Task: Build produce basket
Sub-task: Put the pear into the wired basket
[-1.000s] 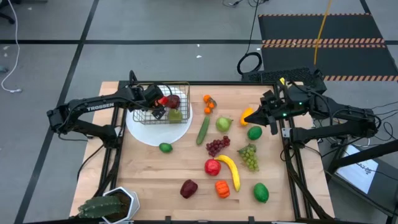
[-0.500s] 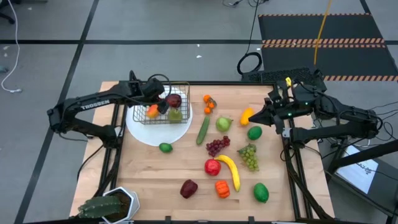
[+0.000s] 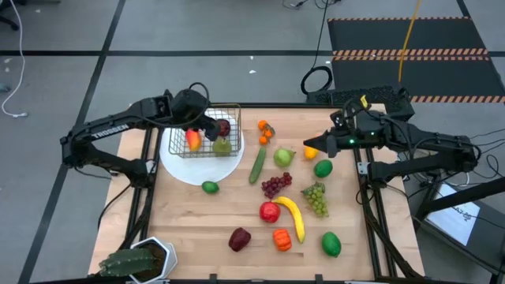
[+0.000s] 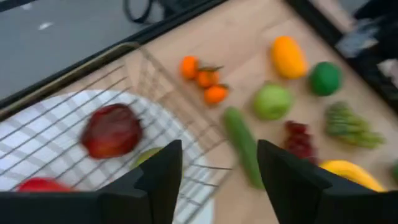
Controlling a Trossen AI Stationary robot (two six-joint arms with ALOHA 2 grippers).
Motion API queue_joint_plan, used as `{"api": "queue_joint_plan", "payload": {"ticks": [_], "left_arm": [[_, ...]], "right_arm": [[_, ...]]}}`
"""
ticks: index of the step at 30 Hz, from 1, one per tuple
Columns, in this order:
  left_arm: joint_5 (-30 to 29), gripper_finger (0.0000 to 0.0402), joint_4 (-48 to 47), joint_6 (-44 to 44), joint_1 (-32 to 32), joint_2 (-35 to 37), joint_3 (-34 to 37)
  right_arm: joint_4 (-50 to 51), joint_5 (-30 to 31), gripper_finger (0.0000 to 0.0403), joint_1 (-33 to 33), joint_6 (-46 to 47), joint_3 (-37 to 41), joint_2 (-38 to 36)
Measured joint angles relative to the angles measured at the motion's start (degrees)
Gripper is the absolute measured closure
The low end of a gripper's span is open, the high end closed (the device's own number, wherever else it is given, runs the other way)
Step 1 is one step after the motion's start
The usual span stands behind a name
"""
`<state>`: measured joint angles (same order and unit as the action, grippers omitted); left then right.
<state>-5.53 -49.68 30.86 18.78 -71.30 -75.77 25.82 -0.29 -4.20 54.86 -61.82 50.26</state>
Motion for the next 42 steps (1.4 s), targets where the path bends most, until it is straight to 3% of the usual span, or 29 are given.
{"api": "queue_joint_plan", "payload": {"ticks": [5, 10, 17, 24, 32, 42], "left_arm": [[-0.27, 0.0234, 2.85, 1.07, -5.42, 2.05, -0.02], [-4.21, 0.0269, 3.63, 2.04, -11.46, 5.30, -0.02], [-7.04, 0.0309, 3.20, 4.19, -19.47, 9.26, -0.02], [-8.05, 0.0338, 2.56, 4.05, -25.86, 11.06, 0.15], [-8.10, 0.0362, -3.22, 0.57, -27.26, 11.12, 0.20], [-8.22, 0.0366, -3.99, 1.00, -25.13, 10.16, 0.22]], "right_arm": [[-2.82, 8.29, 0.0401, 3.79, 3.28, 0.00, 1.96], [-5.41, 14.85, 0.0401, 7.55, 3.51, 0.00, 4.19], [-7.89, 15.69, 0.0401, 9.99, 4.65, 0.00, 8.18], [-7.65, 17.19, 0.0401, 12.63, 11.50, 0.00, 11.94], [-7.37, 22.74, 0.0401, 19.51, 20.35, 0.00, 16.20], [3.13, 16.35, 0.0401, 21.35, 19.31, 0.00, 16.85]]}}
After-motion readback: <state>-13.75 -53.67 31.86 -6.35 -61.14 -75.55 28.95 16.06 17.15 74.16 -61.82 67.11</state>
